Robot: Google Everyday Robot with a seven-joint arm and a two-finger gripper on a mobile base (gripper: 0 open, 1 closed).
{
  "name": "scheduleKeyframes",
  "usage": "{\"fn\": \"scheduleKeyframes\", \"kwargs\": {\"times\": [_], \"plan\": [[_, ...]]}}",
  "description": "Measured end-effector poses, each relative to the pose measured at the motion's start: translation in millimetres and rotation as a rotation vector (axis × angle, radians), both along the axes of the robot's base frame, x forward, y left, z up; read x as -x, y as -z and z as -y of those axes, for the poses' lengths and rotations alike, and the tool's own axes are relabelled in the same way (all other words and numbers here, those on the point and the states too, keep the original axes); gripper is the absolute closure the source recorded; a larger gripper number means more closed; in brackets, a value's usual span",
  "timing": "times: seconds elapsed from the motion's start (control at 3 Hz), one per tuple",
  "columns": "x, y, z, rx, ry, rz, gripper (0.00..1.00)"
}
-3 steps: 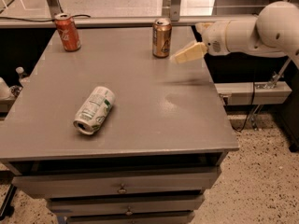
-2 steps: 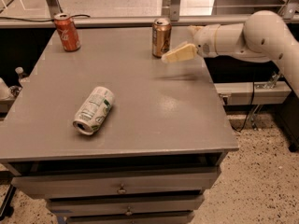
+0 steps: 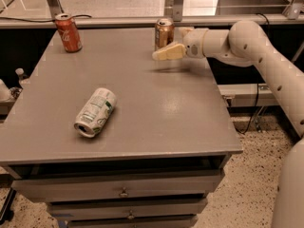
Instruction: Move orange can near 7up can
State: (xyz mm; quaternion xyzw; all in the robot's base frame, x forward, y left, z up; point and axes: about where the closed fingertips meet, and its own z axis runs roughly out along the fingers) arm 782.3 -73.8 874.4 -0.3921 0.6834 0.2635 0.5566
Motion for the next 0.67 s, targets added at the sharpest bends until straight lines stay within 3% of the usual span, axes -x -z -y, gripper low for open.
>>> {"fn": "scheduleKeyframes", "kwargs": {"times": [0.33,0.67], "plan": [[-20.4,-5.9,-11.7,-0.06,0.012,0.026,0.16],[-28.9,-9.6,-19.0,-0.102,0.021,0.035,0.39]]}}
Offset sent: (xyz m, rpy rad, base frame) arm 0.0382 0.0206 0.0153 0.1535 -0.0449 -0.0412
